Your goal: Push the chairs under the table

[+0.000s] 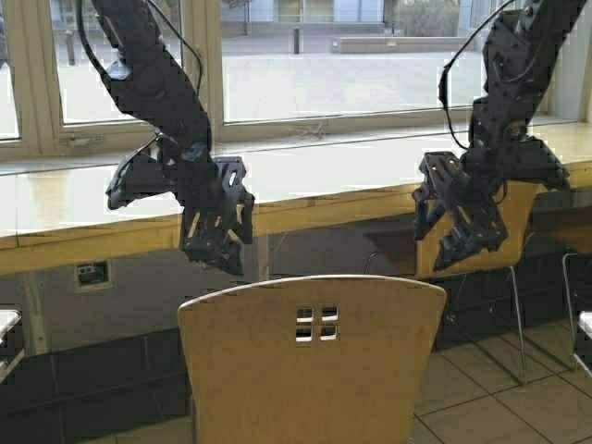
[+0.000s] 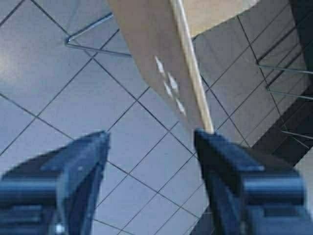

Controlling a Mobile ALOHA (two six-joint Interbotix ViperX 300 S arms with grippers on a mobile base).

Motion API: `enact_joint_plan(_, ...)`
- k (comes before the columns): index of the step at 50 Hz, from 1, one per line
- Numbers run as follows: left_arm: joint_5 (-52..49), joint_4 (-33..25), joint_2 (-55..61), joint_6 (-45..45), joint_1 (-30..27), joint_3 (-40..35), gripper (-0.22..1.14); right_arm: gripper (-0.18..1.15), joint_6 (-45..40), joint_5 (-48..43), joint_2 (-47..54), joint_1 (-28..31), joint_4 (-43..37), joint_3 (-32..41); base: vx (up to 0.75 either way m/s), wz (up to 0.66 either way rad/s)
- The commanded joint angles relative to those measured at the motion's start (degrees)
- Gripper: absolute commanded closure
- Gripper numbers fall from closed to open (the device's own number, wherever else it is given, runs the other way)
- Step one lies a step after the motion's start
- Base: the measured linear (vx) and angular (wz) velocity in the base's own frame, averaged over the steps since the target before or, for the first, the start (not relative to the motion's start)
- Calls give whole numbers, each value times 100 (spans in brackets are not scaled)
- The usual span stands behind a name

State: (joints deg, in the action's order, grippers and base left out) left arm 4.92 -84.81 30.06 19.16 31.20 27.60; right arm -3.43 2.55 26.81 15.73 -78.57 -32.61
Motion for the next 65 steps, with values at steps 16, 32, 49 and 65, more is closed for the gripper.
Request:
enact_joint_plan(16,-18,-9,308,132,35,62,3,7,9,88,246,18,-18,158,16,1)
enact_joint_plan(32,-185,-18,615,158,62,-35,3,7,18,132,633,18,-26,220,11,6)
enact_joint_plan(49,-255,-79,861,149,114,-211,3,7,9,176,1055,18,-53,246,9,7)
enact_joint_plan(65,-422,-79,1406,141,149,-615,3,7,9,185,1591,0,-123,448,7,6)
